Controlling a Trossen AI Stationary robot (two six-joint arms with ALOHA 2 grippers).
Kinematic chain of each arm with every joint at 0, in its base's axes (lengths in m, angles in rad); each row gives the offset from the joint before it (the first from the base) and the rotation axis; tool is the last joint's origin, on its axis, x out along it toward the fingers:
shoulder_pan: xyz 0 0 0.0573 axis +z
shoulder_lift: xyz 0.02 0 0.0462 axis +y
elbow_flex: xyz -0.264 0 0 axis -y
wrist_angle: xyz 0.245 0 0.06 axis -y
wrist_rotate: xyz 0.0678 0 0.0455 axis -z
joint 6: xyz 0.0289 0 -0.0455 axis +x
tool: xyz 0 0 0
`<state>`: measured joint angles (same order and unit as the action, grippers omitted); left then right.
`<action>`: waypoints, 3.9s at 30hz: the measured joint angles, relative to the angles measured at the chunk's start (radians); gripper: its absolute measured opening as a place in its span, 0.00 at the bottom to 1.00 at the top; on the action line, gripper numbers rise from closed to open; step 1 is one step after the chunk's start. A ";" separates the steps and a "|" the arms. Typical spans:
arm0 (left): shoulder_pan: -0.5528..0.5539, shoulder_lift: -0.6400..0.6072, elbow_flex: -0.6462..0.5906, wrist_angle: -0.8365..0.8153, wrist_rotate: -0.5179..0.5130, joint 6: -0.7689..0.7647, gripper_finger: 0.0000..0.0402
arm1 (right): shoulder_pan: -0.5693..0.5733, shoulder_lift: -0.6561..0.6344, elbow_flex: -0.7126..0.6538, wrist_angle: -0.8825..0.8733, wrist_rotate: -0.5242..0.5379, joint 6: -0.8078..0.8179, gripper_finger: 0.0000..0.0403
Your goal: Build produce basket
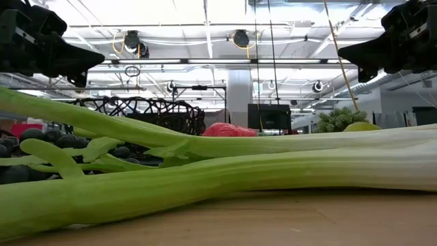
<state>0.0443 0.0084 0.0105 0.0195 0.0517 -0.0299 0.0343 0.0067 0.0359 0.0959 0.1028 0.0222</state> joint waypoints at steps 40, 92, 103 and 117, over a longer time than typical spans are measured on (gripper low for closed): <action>0.000 0.000 0.001 -0.008 -0.057 -0.009 0.02 | 0.000 0.646 0.998 -0.421 0.023 0.078 0.00; 0.000 0.729 1.366 -0.954 0.001 0.048 0.02 | 0.018 1.103 1.415 -0.838 0.026 0.147 0.00; -0.032 0.729 0.934 -0.563 0.000 0.062 0.02 | 0.186 1.233 1.327 -0.699 0.034 0.205 0.03; -0.047 0.731 0.853 -0.461 -0.026 0.071 0.02 | 0.330 1.551 1.326 -0.702 0.052 0.383 0.39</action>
<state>-0.0025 0.7395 0.8634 -0.4411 0.0254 0.0410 0.3648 1.5575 1.3621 -0.6057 0.1548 0.4055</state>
